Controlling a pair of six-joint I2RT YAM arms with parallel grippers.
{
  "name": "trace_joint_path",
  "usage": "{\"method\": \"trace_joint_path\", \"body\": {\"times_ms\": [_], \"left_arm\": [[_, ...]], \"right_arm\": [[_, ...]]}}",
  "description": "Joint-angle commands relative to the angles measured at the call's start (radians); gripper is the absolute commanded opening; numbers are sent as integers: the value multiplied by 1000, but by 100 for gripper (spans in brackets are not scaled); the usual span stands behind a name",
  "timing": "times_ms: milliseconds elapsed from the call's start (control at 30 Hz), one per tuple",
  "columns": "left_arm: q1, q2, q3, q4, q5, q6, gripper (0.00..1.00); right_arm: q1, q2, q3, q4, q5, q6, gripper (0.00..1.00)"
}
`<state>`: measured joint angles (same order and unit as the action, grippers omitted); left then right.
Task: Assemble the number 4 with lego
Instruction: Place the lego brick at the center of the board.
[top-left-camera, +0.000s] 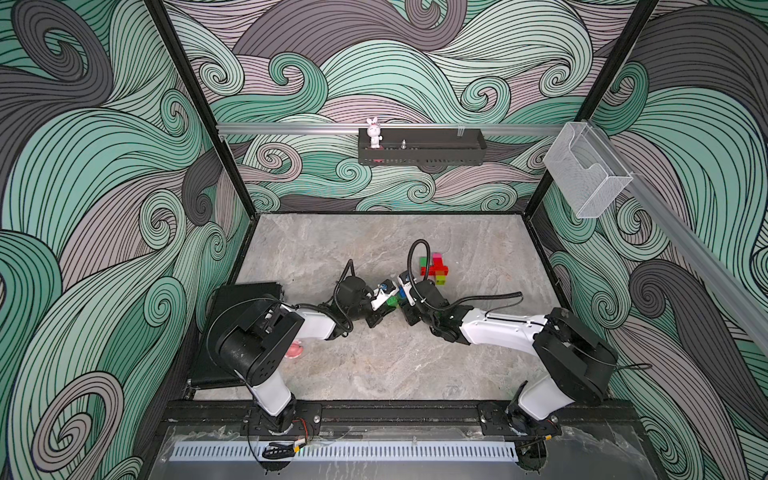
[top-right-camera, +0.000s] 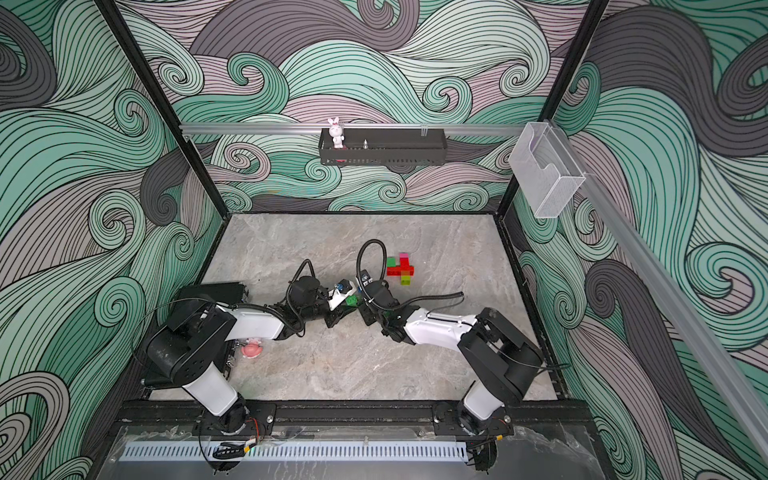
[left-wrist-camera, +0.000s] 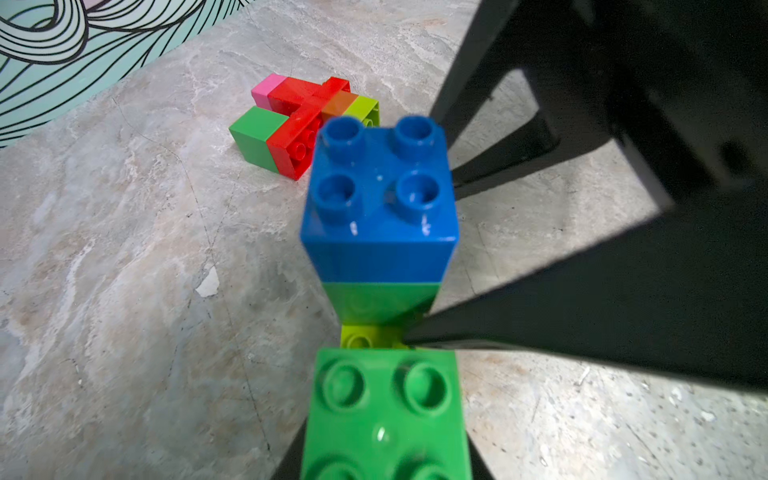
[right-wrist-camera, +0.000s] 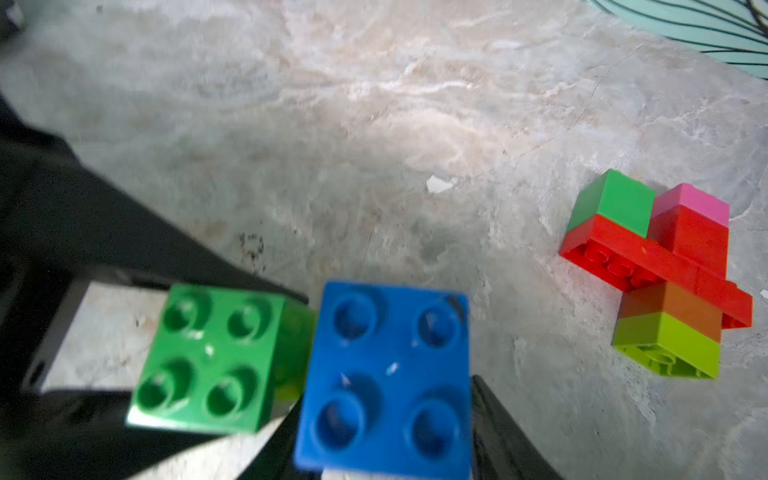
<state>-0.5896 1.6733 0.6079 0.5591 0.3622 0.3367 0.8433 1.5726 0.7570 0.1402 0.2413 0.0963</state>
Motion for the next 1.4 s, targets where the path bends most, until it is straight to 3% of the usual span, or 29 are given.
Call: {"method": "trace_joint_path", "body": {"times_ms": [0, 167, 200, 267, 300, 467, 600, 733, 1067, 1367], "left_arm": [[4, -10, 25, -72, -31, 0, 0], [5, -28, 69, -149, -20, -28, 0], [8, -31, 80, -166, -19, -38, 0], [14, -39, 116, -239, -14, -59, 0], [18, -40, 150, -295, -13, -71, 0], [59, -9, 341, -592, 40, -132, 0], [116, 46, 505, -783, 113, -228, 0], [191, 157, 716, -979, 271, -322, 0], [291, 453, 1113, -1411, 508, -296, 0], [317, 739, 1470, -1764, 674, -136, 0]], "right_arm": [[2, -64, -10, -159, -28, -25, 57], [-17, -281, -58, -259, -100, -59, 65], [-32, -342, -67, -287, -118, -57, 70], [-78, -447, -74, -346, -157, -43, 98], [-107, -500, -75, -373, -172, -36, 99], [-253, -664, -67, -489, -167, 32, 99], [-386, -657, -34, -591, -211, 129, 99], [-458, -634, -31, -608, -283, 184, 99], [-480, -636, -38, -644, -296, 197, 99], [-483, -643, -43, -659, -295, 191, 99]]}}
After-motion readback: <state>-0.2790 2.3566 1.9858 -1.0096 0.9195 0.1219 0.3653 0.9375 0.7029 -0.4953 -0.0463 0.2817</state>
